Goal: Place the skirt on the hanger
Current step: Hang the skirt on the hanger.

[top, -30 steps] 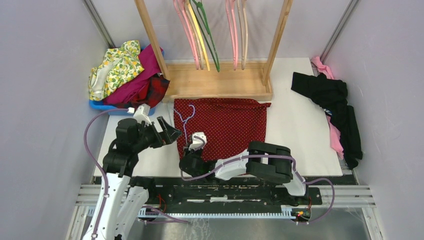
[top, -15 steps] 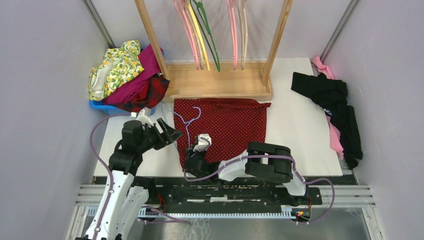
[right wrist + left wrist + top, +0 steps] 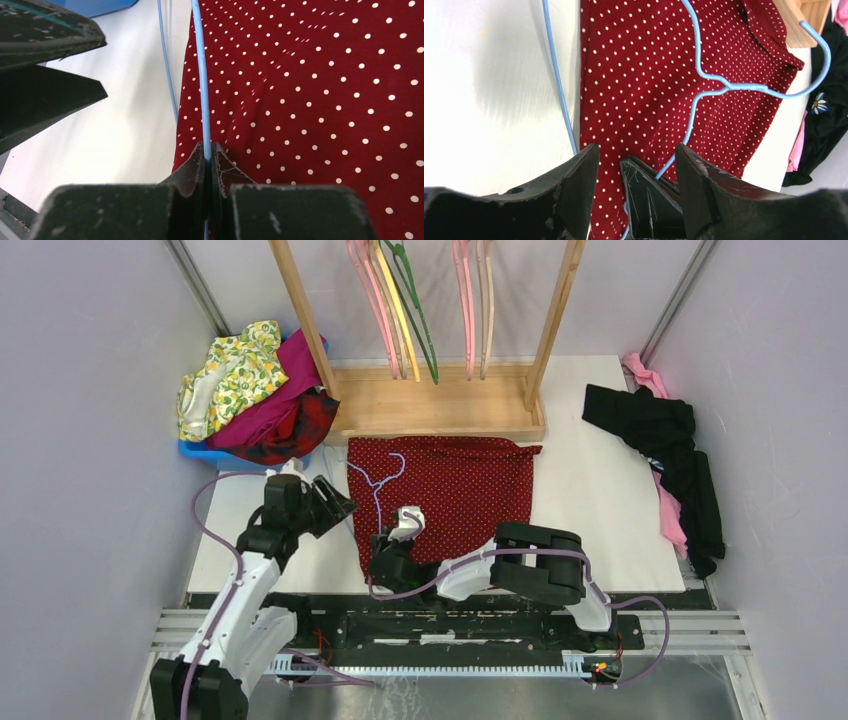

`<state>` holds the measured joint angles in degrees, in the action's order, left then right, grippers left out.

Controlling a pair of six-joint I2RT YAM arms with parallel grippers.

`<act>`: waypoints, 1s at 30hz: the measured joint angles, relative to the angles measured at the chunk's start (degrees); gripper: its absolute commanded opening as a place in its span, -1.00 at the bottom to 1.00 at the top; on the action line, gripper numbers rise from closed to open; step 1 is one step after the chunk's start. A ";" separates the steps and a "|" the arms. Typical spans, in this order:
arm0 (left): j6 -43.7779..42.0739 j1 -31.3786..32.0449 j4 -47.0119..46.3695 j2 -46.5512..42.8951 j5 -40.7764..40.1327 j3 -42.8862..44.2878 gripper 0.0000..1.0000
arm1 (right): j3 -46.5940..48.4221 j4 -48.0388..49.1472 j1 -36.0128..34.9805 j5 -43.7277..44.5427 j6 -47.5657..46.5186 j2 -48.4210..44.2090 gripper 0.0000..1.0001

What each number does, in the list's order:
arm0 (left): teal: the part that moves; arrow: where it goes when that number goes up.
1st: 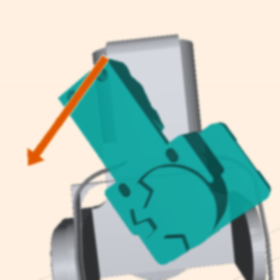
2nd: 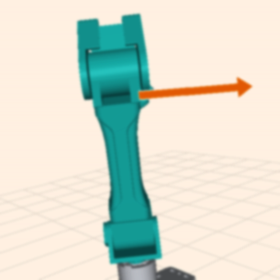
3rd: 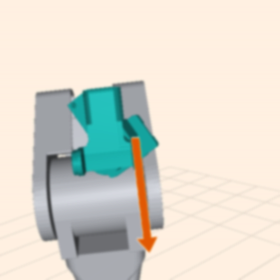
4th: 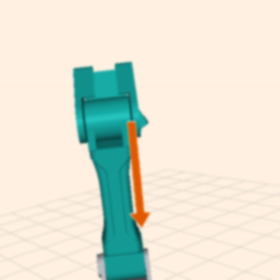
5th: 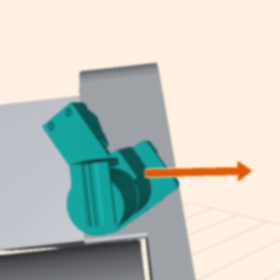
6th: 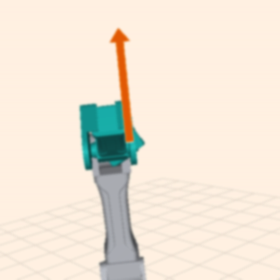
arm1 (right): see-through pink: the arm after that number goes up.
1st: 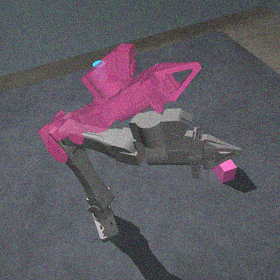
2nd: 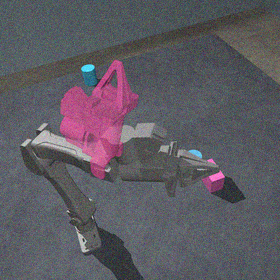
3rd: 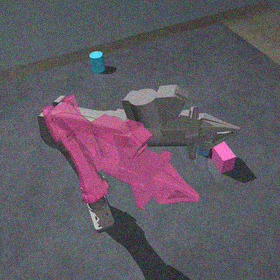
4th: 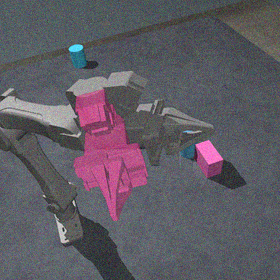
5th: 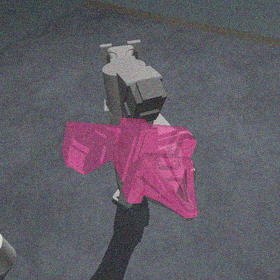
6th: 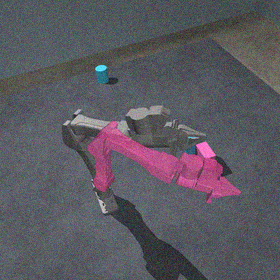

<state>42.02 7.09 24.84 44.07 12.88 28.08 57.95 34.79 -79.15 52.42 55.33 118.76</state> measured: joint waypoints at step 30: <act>0.11 7.26 -13.25 27.69 -18.93 5.18 0.11 | -0.28 0.39 0.81 -1.44 1.11 0.00 -0.98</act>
<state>42.13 14.35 11.60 71.77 -6.04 33.26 57.67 35.18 -78.35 50.98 56.45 118.76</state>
